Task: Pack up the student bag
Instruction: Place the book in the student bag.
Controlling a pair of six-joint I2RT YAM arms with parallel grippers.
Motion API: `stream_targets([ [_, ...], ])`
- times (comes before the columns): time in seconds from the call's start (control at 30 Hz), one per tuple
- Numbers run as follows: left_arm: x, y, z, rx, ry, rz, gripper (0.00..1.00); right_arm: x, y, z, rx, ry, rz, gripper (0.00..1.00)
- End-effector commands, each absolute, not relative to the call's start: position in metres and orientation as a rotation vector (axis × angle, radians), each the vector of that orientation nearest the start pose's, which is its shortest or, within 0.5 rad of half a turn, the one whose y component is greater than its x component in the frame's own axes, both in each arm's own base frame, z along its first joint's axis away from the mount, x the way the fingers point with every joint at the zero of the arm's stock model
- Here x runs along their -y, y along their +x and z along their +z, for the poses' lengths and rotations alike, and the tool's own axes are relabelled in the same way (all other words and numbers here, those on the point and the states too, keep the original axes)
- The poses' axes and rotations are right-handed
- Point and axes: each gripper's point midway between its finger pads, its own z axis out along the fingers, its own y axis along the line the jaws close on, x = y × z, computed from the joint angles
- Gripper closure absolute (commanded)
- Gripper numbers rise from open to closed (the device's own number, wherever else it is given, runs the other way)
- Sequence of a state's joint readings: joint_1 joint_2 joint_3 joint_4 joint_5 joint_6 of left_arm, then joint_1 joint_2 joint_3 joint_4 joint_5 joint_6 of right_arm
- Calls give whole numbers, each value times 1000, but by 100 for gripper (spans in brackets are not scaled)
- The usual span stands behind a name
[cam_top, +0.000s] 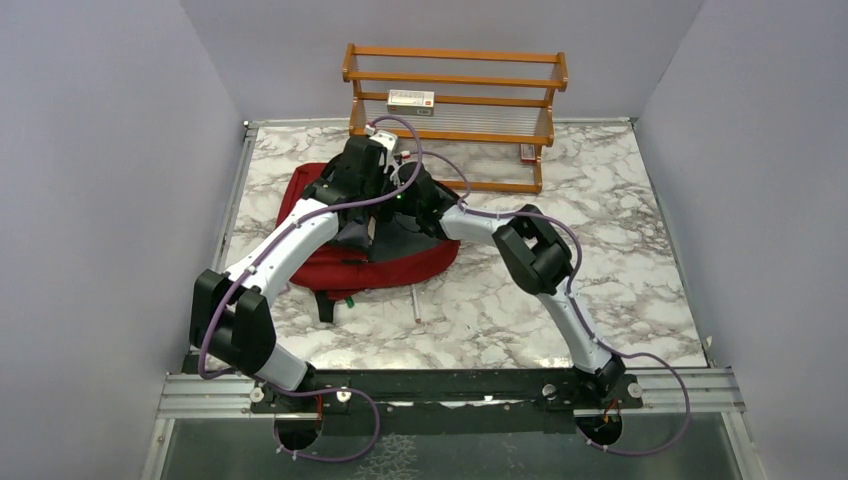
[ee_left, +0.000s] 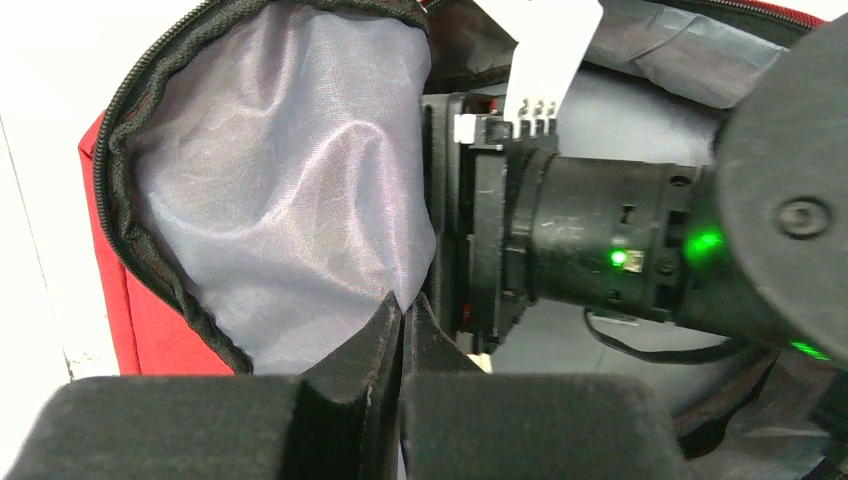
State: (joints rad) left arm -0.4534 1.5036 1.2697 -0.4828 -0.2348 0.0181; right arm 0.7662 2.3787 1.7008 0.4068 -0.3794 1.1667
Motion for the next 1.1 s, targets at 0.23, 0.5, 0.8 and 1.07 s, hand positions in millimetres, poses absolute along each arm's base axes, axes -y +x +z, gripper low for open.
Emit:
stream_targets([
  [0.23,157,392,231,-2112,387,-64,100,-566,416,108,-2125,47,1542,91],
  [0.5,152,390,223,-2128,380,-37,100,-561,417,92,-2157,7,1453,61],
  [0.8,143,389,220,-2134,369,7,100,-540,418,112,-2124,-25,1352,38],
  [1.07,138,391,217,-2142,354,8,100,-509,423,116,-2177,-33,1205,28],
])
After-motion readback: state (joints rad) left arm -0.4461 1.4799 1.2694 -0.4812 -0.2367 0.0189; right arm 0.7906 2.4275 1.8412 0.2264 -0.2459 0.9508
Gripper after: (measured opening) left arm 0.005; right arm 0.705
